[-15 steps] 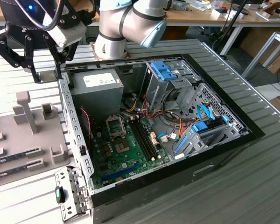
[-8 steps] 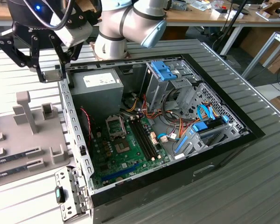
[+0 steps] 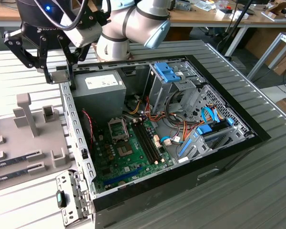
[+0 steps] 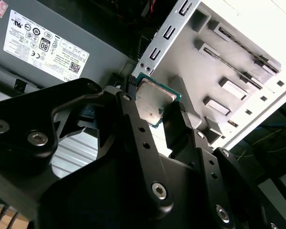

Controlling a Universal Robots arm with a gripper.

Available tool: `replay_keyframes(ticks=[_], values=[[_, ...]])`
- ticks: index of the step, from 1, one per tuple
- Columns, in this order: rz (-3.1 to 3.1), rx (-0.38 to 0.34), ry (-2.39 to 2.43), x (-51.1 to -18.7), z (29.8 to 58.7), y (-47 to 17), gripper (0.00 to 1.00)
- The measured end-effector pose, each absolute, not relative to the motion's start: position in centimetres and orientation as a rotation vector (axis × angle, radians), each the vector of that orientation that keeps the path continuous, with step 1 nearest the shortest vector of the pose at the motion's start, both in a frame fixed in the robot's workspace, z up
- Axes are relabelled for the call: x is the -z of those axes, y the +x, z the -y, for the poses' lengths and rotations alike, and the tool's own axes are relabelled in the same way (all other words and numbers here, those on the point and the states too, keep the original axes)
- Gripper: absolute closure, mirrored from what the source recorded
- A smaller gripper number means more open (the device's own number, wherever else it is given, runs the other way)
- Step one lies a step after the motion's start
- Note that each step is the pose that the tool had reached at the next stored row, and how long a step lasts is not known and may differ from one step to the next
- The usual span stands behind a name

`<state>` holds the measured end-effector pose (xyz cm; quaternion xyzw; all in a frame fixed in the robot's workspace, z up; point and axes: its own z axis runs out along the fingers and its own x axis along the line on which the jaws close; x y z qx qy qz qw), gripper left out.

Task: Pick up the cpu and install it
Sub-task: 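Pick up the cpu and move it towards the insertion slot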

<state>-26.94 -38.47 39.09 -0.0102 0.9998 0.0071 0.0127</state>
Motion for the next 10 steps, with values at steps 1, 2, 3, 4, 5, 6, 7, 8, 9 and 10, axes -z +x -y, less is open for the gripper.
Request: replay_keyframes(ticks=[1, 2, 3, 4, 5, 6, 7, 8, 9, 10], values=[[-3.116, -0.022, -0.032, -39.1, 38.5, -26.8, 0.53], [-3.116, -0.022, -0.032, -39.1, 38.5, -26.8, 0.53], [-3.116, -0.022, -0.032, -39.1, 38.5, -26.6, 0.53], [-3.116, -0.022, -0.032, -39.1, 38.5, -26.5, 0.53], [-3.116, -0.022, -0.032, -39.1, 38.5, -26.4, 0.53], [-3.116, -0.022, -0.032, -39.1, 38.5, -26.3, 0.53], [-3.116, -0.022, -0.032, -39.1, 38.5, -26.2, 0.53], [-3.116, -0.022, -0.032, -39.1, 38.5, -26.0, 0.53], [-3.116, -0.022, -0.032, -39.1, 38.5, -25.8, 0.53], [-3.116, -0.022, -0.032, -39.1, 38.5, -25.6, 0.53]])
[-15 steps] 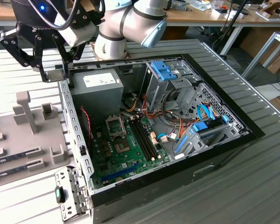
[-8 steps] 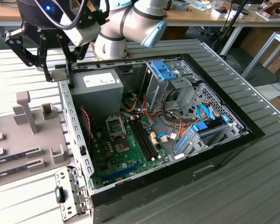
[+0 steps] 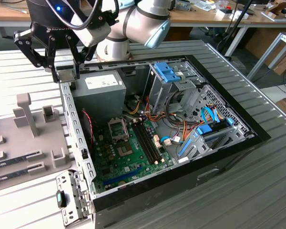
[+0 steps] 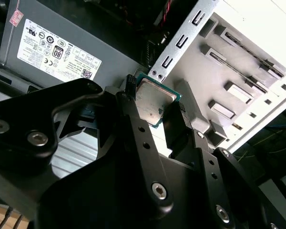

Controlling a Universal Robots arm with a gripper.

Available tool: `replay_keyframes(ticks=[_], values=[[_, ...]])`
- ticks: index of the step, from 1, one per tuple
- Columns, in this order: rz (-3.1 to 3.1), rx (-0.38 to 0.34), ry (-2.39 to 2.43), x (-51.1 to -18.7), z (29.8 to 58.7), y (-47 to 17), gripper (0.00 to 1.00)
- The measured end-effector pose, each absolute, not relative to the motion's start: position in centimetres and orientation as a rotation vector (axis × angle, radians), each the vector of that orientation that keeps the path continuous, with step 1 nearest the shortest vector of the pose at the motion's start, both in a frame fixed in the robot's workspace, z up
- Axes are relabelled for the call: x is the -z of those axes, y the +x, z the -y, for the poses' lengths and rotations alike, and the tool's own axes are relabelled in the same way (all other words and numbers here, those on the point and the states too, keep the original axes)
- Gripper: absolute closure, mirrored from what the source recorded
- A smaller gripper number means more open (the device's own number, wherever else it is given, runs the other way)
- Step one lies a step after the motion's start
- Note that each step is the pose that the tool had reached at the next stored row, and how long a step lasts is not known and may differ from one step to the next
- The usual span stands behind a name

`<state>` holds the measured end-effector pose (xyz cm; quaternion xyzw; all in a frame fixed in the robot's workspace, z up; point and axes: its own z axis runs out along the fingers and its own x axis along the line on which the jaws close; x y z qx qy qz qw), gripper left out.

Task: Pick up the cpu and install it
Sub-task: 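Pick up the cpu and move it towards the insertion slot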

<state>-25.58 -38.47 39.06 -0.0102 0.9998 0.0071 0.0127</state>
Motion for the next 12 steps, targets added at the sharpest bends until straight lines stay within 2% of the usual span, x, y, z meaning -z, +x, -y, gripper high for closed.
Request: replay_keyframes(ticks=[12], values=[[-3.116, -0.022, -0.032, -39.0, 38.5, -23.8, 0.53]])
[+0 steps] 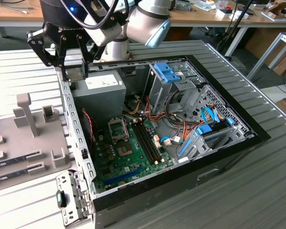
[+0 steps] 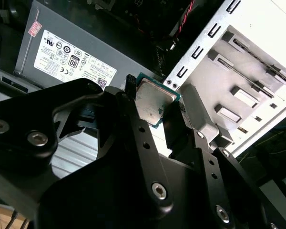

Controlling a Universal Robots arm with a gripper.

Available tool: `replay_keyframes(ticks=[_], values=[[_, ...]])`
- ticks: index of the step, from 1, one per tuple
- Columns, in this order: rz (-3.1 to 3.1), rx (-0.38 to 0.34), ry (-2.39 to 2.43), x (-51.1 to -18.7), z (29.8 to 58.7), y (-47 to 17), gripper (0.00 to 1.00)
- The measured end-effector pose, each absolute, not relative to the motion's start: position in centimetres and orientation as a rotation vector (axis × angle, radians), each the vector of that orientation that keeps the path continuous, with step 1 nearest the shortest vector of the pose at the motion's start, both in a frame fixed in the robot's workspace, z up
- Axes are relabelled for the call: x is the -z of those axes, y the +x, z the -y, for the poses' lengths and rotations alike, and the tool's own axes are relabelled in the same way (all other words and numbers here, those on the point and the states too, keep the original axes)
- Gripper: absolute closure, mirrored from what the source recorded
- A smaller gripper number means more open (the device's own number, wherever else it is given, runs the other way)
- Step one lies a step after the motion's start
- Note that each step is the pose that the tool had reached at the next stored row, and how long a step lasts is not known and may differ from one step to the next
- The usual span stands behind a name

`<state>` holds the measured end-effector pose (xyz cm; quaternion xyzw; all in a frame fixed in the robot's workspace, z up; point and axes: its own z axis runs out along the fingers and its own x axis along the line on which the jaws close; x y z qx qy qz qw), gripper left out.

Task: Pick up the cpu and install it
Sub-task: 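Pick up the cpu and move it towards the insertion slot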

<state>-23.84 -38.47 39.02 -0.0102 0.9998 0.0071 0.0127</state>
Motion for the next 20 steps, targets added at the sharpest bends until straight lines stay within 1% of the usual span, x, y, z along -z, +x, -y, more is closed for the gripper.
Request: replay_keyframes(ticks=[20], values=[[-3.116, -0.022, -0.032, -38.9, 38.5, -21.1, 0.53]])
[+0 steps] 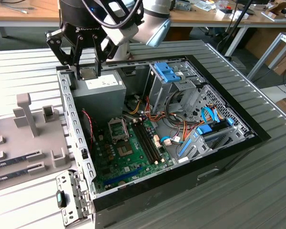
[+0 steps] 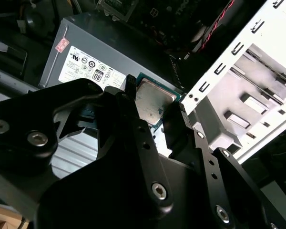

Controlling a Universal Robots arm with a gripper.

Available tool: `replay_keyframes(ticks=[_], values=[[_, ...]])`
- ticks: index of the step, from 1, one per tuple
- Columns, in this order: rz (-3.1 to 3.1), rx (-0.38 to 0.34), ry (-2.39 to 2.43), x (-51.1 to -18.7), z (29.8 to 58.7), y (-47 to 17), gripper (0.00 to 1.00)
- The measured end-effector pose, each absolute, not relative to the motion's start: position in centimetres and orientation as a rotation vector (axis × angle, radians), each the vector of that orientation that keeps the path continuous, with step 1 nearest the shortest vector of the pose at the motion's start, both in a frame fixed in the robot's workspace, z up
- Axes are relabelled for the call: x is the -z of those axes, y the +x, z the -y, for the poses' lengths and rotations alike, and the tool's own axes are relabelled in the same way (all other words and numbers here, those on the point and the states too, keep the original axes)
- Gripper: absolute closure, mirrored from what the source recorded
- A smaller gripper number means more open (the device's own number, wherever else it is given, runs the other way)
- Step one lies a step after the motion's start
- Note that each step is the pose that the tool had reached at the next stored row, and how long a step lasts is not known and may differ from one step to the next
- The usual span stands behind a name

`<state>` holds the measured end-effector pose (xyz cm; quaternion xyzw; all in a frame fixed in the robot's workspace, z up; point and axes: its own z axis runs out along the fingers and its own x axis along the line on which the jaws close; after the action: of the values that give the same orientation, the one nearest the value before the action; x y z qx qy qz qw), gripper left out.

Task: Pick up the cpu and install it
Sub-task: 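Pick up the cpu and move it towards the insertion slot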

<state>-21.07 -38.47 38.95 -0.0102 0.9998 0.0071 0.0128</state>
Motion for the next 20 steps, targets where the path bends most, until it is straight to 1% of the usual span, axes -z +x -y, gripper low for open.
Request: replay_keyframes(ticks=[20], values=[[-3.116, -0.022, -0.032, -38.7, 38.6, -18.3, 0.53]])
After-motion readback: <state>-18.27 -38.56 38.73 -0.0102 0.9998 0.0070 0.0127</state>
